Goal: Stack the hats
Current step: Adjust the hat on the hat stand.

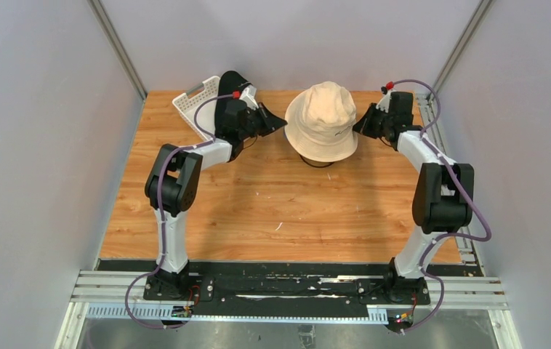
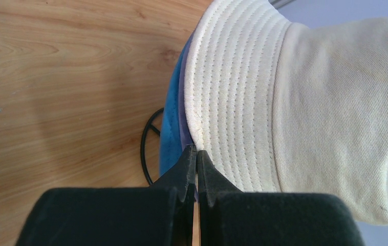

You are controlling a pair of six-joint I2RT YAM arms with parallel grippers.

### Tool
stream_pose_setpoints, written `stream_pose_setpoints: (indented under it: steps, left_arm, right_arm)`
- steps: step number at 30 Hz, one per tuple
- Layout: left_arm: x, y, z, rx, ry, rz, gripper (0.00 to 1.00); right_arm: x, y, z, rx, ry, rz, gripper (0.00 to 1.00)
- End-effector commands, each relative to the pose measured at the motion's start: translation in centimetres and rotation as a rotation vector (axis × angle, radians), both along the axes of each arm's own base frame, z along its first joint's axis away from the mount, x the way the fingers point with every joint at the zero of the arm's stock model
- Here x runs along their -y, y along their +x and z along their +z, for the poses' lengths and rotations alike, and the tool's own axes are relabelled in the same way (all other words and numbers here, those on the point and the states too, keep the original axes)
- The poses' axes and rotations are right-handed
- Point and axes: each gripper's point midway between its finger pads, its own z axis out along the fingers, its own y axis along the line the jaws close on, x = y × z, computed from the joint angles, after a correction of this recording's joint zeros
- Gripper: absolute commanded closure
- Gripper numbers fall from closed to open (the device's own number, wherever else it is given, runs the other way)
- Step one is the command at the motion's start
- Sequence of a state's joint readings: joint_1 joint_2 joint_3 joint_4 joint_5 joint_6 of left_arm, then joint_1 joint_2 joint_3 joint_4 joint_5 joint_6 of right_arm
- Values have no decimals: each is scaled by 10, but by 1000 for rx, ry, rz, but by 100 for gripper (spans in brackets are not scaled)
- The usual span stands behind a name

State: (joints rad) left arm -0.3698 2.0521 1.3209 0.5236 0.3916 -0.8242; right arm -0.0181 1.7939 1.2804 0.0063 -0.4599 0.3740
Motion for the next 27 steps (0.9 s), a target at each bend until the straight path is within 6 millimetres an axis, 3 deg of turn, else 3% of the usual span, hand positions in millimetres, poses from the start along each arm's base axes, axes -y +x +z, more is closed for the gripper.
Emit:
stream_pose_setpoints:
  steps: [1, 9, 12, 15, 18, 21, 24, 27]
  left_arm:
    - [-12, 6, -49, -94, 100, 43, 100]
    - [-17, 5, -78, -160, 159, 52, 100]
    - [-18, 4, -79, -157, 167, 54, 100]
    - [-17, 5, -66, -139, 151, 44, 100]
    - [-18, 5, -45, -105, 147, 43, 95]
    - [-31, 8, -24, -77, 211, 90, 87]
    - [-53, 11, -4, -50, 323, 171, 77]
    - [-83, 11, 18, -42, 468, 269, 71]
  right_arm:
    - [12, -22, -60, -200, -206, -29, 100]
    - [15, -22, -72, -231, -272, -48, 100]
    - [15, -21, -67, -218, -275, -52, 99]
    - [16, -20, -56, -193, -279, -61, 99]
    - [19, -19, -33, -144, -286, -84, 90]
    - [28, -18, 4, -66, -313, -131, 71]
    - [47, -22, 37, -12, -381, -206, 55]
    - [63, -32, 69, 49, -436, -271, 51]
